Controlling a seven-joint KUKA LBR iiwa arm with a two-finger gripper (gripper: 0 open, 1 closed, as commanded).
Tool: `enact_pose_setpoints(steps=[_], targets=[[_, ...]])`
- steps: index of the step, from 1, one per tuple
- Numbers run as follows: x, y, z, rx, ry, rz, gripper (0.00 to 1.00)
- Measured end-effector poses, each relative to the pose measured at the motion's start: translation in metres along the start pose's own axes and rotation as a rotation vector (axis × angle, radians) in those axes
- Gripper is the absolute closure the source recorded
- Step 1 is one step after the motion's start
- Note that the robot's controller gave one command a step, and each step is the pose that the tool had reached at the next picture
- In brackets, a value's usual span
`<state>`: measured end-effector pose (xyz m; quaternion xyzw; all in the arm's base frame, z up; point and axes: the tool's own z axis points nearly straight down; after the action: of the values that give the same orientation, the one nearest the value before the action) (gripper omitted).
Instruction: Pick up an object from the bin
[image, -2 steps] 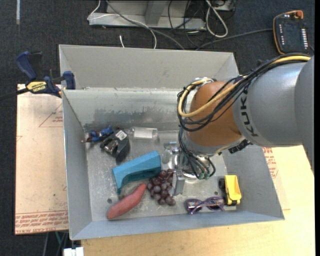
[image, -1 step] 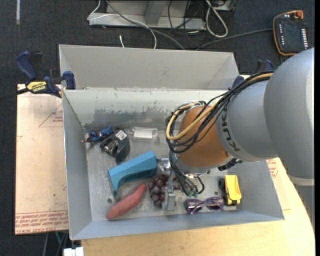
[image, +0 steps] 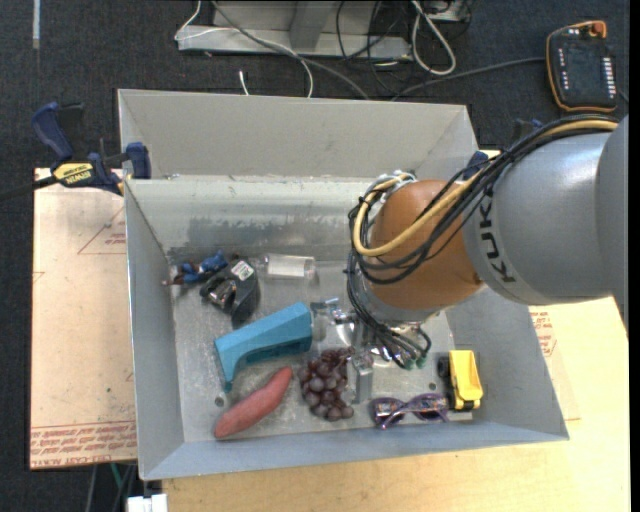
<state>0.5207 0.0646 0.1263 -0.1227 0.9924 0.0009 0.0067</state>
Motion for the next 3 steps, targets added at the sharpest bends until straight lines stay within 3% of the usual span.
enact_pose_setpoints(steps=[1, 2, 3], targets=[[0.0064, 0.0032, 0.0539, -0.001, 0.015, 0.246, 0.0], [0.0139, -0.0046, 0.0551, 0.001, -0.005, -0.292, 0.0], [0.0082, 0.0023, 0.0533, 0.0, 0.022, 0.192, 1.0]])
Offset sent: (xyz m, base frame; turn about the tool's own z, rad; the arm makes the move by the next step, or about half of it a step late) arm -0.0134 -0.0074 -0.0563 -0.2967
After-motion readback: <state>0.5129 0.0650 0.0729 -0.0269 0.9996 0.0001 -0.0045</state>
